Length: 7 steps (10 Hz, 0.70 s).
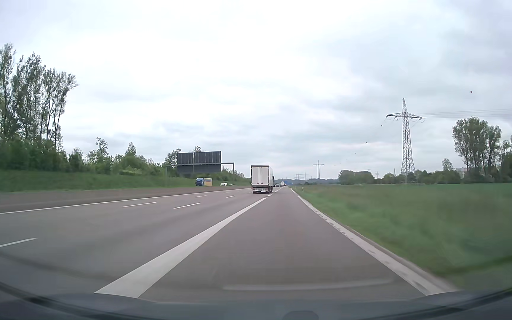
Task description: Follow the waypoints while adhering to traffic rules and regulations
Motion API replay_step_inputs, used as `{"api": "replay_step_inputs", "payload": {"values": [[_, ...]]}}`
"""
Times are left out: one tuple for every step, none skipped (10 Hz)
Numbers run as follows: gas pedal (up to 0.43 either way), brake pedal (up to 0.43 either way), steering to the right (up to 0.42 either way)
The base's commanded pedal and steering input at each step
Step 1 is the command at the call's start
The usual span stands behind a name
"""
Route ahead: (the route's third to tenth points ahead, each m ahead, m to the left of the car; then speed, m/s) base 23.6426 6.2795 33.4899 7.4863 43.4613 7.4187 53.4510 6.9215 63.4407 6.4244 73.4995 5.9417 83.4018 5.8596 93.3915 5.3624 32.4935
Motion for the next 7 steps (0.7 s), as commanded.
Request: {"api": "replay_step_inputs", "payload": {"values": [[0.000,0.000,0.004],[0.000,0.000,0.002],[0.000,0.000,0.002],[0.000,0.000,0.002],[0.000,0.000,0.001],[0.000,0.000,0.001],[0.000,0.000,0.001]]}}
